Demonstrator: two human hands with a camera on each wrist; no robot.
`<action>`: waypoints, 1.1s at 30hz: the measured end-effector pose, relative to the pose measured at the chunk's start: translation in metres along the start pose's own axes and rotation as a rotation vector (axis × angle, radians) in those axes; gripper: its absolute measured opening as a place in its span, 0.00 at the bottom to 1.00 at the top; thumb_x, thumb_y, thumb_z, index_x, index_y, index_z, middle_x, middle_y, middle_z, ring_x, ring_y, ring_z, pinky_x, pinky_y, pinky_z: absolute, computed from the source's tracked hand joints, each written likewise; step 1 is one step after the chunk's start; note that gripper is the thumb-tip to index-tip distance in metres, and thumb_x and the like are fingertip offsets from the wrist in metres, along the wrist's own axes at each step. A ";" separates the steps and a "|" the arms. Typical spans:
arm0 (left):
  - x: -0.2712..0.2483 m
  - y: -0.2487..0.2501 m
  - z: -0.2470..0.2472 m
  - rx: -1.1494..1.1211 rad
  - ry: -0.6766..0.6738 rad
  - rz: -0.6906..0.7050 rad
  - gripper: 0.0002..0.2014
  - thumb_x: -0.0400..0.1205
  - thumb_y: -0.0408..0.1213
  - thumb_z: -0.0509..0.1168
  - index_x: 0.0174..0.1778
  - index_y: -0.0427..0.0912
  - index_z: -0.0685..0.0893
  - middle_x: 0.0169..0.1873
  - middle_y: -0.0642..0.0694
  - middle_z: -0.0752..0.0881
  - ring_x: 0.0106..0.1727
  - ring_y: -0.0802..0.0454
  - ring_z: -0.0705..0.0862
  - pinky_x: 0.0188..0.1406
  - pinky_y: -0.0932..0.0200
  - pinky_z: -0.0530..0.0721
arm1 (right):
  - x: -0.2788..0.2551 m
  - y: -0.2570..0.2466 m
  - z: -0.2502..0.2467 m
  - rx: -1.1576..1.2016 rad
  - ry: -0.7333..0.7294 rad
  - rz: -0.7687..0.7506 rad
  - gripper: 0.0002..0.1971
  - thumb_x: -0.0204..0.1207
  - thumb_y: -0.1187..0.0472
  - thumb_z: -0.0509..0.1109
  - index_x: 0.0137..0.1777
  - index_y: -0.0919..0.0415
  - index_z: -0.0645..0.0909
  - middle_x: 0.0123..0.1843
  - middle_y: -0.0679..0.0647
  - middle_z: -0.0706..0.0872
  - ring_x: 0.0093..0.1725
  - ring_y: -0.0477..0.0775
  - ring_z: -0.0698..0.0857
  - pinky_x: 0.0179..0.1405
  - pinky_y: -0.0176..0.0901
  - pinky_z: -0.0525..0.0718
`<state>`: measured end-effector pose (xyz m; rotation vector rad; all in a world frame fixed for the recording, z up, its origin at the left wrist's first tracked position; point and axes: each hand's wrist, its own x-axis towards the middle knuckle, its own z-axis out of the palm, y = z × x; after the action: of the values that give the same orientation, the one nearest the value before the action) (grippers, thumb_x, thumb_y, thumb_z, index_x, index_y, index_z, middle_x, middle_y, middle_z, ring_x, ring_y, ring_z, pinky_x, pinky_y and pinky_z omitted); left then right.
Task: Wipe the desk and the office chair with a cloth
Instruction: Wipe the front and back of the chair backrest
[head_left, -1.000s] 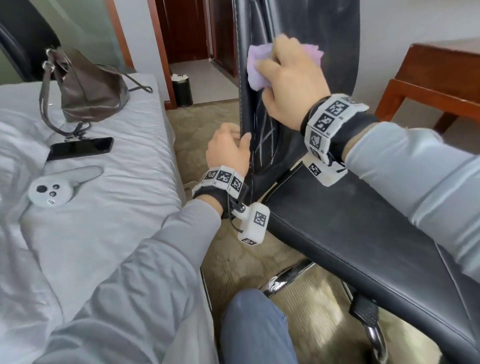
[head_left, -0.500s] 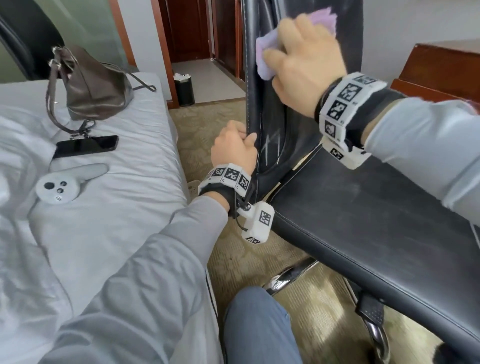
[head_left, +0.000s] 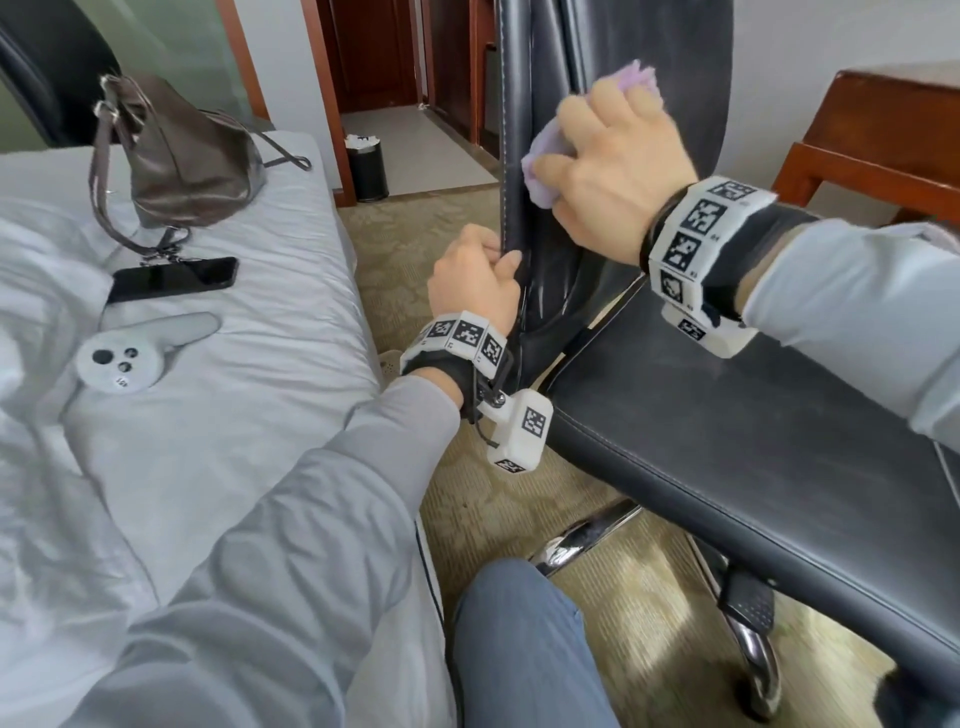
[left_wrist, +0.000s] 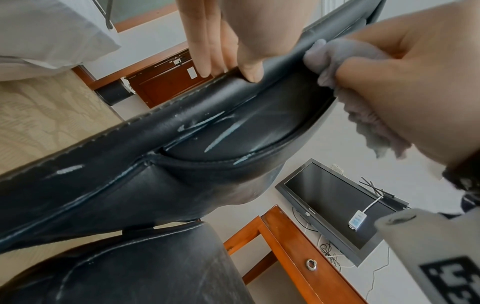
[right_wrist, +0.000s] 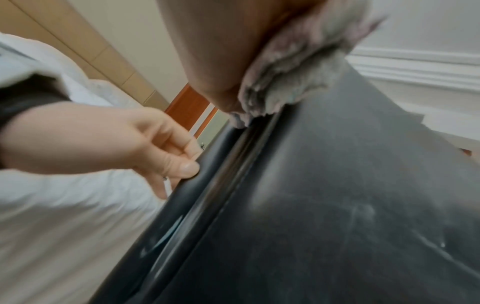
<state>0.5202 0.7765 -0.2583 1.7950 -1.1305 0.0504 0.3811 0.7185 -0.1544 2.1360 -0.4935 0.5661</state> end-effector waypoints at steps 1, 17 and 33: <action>0.000 0.000 0.000 0.001 0.002 0.000 0.07 0.84 0.43 0.70 0.54 0.47 0.83 0.47 0.54 0.89 0.50 0.52 0.87 0.51 0.55 0.80 | 0.001 -0.007 0.002 -0.018 -0.010 -0.011 0.15 0.75 0.61 0.60 0.53 0.63 0.86 0.49 0.62 0.80 0.50 0.67 0.80 0.45 0.56 0.76; 0.002 0.008 -0.008 -0.070 -0.008 -0.047 0.17 0.81 0.59 0.69 0.49 0.48 0.84 0.39 0.58 0.86 0.46 0.55 0.86 0.50 0.57 0.83 | -0.013 -0.007 -0.008 0.071 -0.048 0.132 0.17 0.70 0.62 0.65 0.57 0.65 0.84 0.52 0.66 0.80 0.53 0.70 0.81 0.45 0.60 0.79; 0.007 0.005 -0.016 0.061 -0.027 0.086 0.13 0.83 0.52 0.68 0.47 0.45 0.84 0.31 0.59 0.81 0.46 0.50 0.87 0.51 0.51 0.84 | -0.092 -0.096 0.043 0.192 -0.450 0.004 0.24 0.63 0.66 0.76 0.61 0.68 0.83 0.49 0.63 0.83 0.27 0.59 0.82 0.19 0.41 0.70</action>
<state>0.5276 0.7833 -0.2430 1.8047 -1.2370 0.1128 0.3661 0.7510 -0.2897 2.4560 -0.7117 0.1316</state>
